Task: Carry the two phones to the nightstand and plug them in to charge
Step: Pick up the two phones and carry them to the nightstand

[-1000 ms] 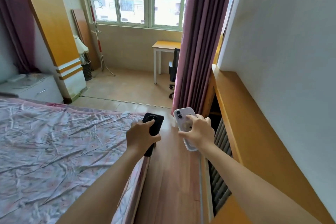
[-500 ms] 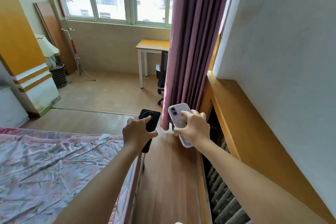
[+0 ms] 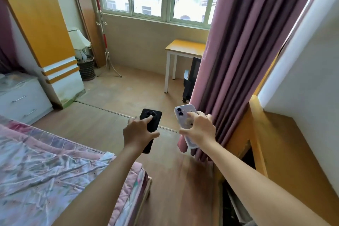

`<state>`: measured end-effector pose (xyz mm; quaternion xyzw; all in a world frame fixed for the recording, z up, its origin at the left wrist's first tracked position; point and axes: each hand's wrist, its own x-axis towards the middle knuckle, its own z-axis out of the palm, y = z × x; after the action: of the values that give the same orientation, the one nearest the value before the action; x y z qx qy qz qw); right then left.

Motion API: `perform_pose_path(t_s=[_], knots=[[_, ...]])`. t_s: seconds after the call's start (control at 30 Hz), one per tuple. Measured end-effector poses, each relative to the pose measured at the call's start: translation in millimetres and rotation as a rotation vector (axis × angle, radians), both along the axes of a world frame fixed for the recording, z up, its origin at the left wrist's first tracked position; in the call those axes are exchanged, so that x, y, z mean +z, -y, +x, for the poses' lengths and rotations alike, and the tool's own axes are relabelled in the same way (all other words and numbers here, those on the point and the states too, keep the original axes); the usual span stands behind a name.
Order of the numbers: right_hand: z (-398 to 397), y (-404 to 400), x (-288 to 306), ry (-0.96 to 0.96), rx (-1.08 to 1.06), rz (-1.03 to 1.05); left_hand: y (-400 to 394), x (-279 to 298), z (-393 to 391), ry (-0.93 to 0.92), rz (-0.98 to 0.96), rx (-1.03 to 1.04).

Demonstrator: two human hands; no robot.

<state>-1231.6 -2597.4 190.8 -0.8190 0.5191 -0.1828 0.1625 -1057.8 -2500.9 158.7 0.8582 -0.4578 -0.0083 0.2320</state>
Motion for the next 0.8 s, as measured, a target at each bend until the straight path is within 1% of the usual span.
perform_pose_path(t_s=[0.3, 0.53, 0.8], knots=[[85.8, 133.0, -13.8, -0.025, 0.072, 0.024, 121.4, -16.1, 74.7, -0.026, 0.013, 0.073], [168.7, 236.5, -9.8, -0.031, 0.124, 0.004, 221.4, -12.2, 155.5, -0.080, -0.051, 0.137], [277.6, 329.8, -8.8, -0.010, 0.233, -0.018, 284.5, -7.2, 251.4, -0.080, -0.075, 0.270]])
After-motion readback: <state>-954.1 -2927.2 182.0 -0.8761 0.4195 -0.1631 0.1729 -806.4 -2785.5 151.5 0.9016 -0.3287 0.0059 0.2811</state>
